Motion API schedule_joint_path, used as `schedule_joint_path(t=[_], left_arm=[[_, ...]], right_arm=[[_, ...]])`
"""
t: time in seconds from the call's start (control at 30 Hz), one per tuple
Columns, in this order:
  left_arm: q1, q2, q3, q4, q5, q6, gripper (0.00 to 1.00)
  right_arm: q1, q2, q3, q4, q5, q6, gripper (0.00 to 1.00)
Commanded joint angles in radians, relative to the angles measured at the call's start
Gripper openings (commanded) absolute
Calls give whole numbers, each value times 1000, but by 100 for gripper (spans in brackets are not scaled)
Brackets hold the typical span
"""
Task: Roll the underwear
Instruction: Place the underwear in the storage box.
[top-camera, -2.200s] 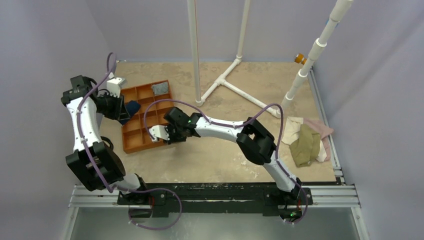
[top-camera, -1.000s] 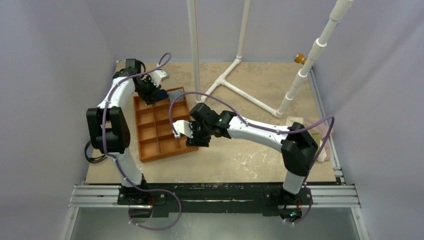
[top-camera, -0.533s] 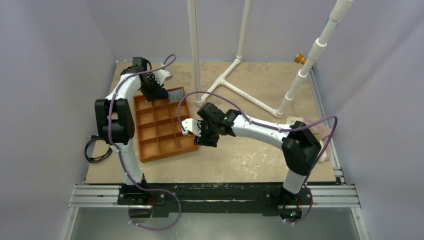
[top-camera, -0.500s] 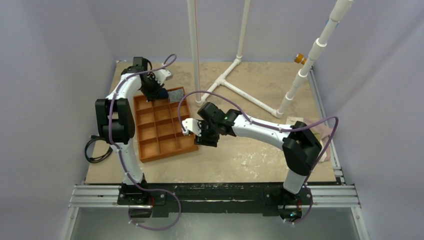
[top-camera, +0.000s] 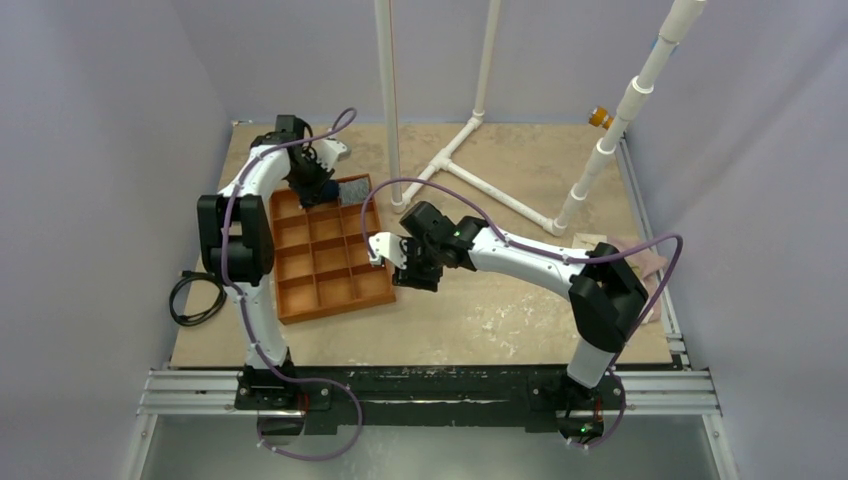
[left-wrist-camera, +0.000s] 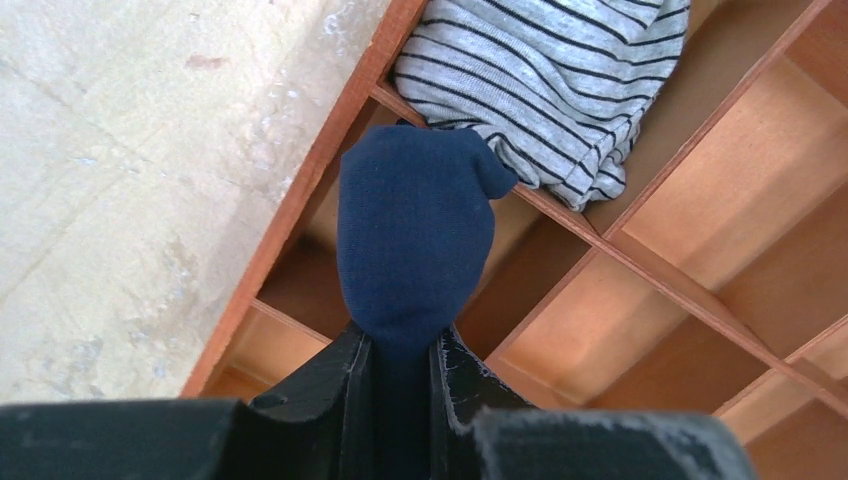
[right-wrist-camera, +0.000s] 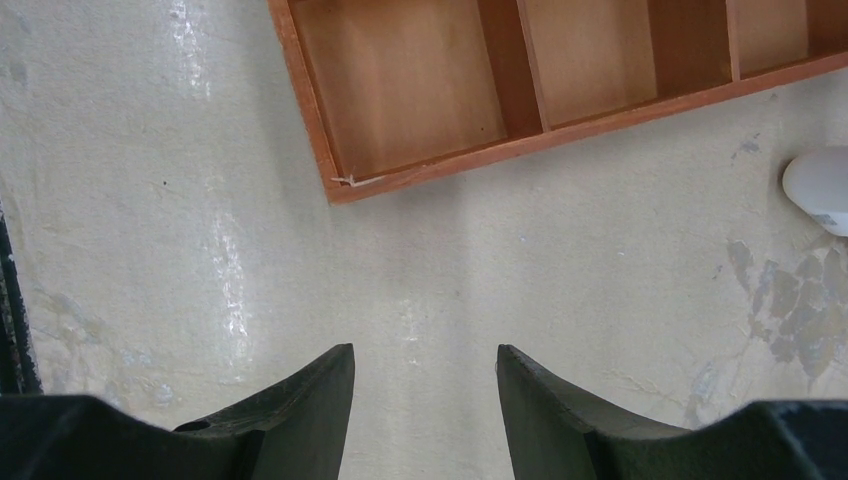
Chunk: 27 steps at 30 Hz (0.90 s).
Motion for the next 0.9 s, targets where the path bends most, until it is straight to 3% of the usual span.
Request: schedule_joint_path(t=[0.0,0.4,0.87], left_arm=[[-19,-15,27,-32,16,-99,0],[2,-146,-50,27,-11,-225,0],[2,-43,3,42,-17,-263,0]], right_arm=[[-4,-31,-16,10,-1,12,53],[-6,-25,-23,8,-3,14,53],[-10,-21,-33,1,5,15,53]])
